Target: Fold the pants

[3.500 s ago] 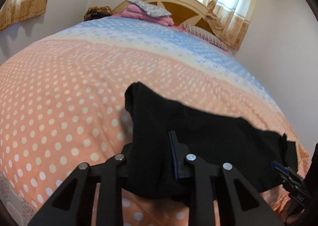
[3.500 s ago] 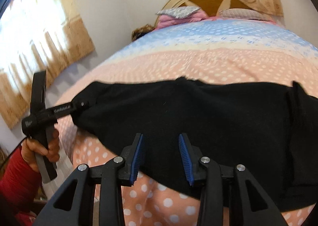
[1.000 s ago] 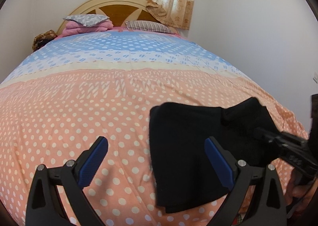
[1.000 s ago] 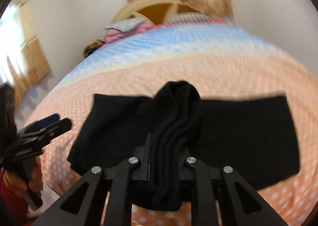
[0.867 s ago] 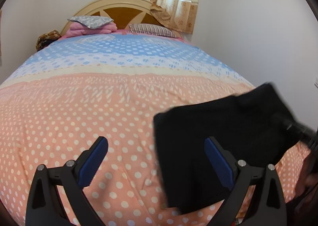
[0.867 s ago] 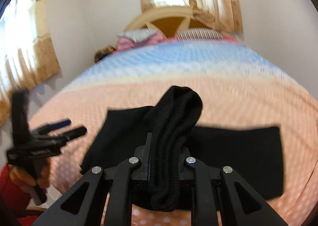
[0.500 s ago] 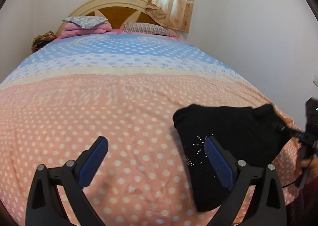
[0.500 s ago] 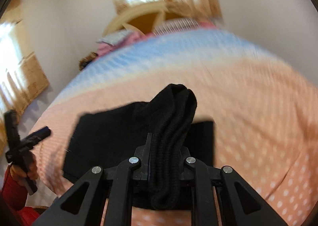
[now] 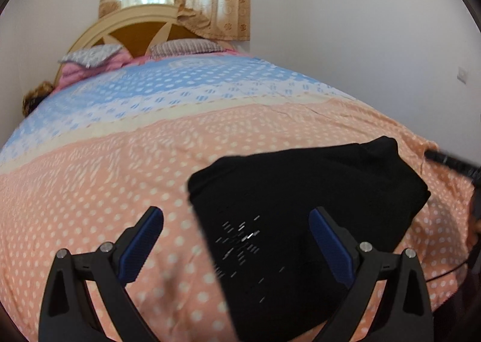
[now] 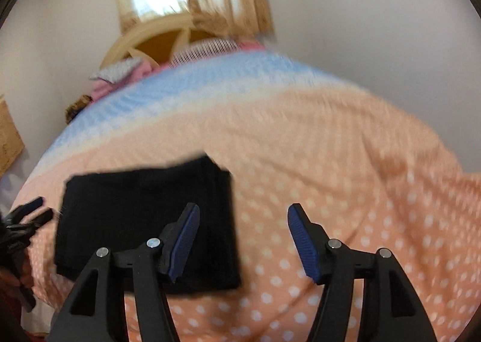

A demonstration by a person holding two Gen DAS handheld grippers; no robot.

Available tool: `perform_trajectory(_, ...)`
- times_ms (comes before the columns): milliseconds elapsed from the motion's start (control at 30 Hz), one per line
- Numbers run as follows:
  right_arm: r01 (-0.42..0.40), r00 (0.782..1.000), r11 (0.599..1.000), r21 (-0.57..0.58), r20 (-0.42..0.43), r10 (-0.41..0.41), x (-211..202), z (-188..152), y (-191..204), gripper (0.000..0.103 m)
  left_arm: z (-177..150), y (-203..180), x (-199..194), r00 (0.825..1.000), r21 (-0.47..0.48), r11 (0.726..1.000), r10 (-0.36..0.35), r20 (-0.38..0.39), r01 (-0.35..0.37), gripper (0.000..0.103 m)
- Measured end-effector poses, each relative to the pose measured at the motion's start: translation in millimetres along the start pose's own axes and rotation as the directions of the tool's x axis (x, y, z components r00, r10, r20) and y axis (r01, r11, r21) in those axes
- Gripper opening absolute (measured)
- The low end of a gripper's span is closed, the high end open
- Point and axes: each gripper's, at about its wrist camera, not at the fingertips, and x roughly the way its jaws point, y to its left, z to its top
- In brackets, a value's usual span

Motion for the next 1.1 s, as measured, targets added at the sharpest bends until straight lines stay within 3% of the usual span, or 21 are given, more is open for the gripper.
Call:
perform_trajectory(133,-0.104,0.993,0.994,-0.038,0.047,0.105,4,19,32,0.062,-7,-18,6,1.0,0.058,0.998,0.002,-0.02,-0.001,0.1)
perform_trajectory(300,-0.195,0.98,0.981,-0.015,-0.046,0.195,48,20,53,0.062,-37,-21,11,0.995,0.044,0.999,0.011,-0.099,-0.006,0.1)
perform_trajectory(433,-0.054,0.99,0.998,0.045,-0.127,0.059,89,10,40,0.062,-55,-12,15,0.99,-0.041,0.999,-0.023,-0.142,0.018,0.1)
perform_trajectory(467,-0.006,0.99,0.998,0.059,-0.14,0.014,95,7,33,0.068,-56,-11,13,0.99,-0.053,0.998,-0.027,-0.137,0.02,0.1)
perform_trajectory(533,-0.053,0.981,0.98,0.191,-0.172,0.087,112,-2,11,0.073,-54,-16,10,0.989,-0.01,1.0,-0.021,-0.145,0.019,0.1)
perform_trajectory(700,-0.06,0.993,0.976,0.208,-0.085,0.08,81,3,13,0.073,-47,-6,-8,0.985,-0.013,0.999,-0.049,-0.165,0.047,0.1)
perform_trajectory(833,-0.062,0.997,0.988,0.139,0.06,0.054,34,7,26,0.072,-27,30,-31,0.998,-0.055,0.998,-0.013,-0.062,0.009,0.1)
perform_trajectory(900,-0.182,0.98,0.981,0.074,0.098,0.174,15,8,49,0.066,-15,50,-29,0.998,-0.068,0.996,0.051,-0.03,-0.053,0.1)
perform_trajectory(933,-0.243,0.967,0.969,0.05,0.088,0.238,12,7,62,0.05,-12,56,-26,0.997,-0.069,0.994,0.078,-0.029,-0.08,0.1)
perform_trajectory(967,-0.32,0.946,0.947,0.016,0.054,0.319,11,4,82,0.041,-7,65,-18,0.994,-0.071,0.992,0.106,-0.035,-0.108,0.098)
perform_trajectory(1100,-0.534,0.844,0.836,-0.126,-0.136,0.519,28,-21,171,0.03,-2,86,26,0.986,-0.106,0.986,0.12,-0.12,-0.133,0.085)
